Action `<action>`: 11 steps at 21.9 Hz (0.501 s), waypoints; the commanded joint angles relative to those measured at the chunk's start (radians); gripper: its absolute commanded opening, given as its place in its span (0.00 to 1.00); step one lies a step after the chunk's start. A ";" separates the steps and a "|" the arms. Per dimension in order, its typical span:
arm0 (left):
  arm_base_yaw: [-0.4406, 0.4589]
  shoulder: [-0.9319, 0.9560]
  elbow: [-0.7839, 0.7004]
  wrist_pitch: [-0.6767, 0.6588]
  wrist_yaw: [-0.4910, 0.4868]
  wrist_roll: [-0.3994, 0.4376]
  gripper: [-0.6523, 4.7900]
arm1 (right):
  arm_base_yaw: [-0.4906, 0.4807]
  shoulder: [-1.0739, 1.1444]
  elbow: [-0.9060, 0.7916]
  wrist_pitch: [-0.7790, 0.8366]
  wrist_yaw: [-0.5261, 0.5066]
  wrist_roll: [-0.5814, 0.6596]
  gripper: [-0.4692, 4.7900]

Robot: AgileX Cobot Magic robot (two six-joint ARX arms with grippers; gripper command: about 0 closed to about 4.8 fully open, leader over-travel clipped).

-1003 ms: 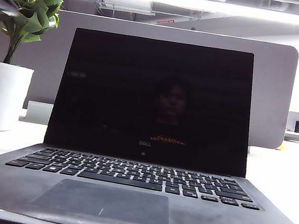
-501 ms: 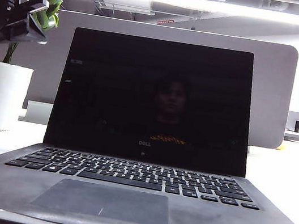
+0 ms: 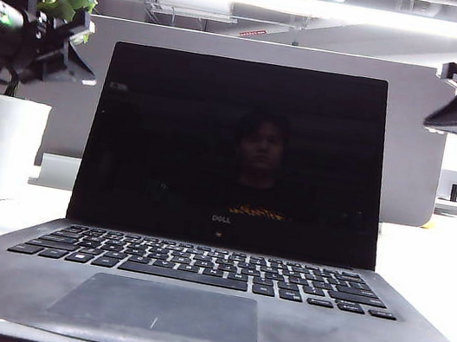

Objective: Close the laptop lid.

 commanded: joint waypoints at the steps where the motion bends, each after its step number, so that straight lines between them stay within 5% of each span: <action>1: 0.000 -0.001 0.003 0.017 0.095 -0.002 0.11 | 0.008 0.023 0.031 0.018 -0.070 -0.002 0.09; 11: 0.000 0.006 0.005 0.010 0.362 0.021 0.11 | 0.008 0.124 0.140 -0.035 -0.362 -0.001 0.09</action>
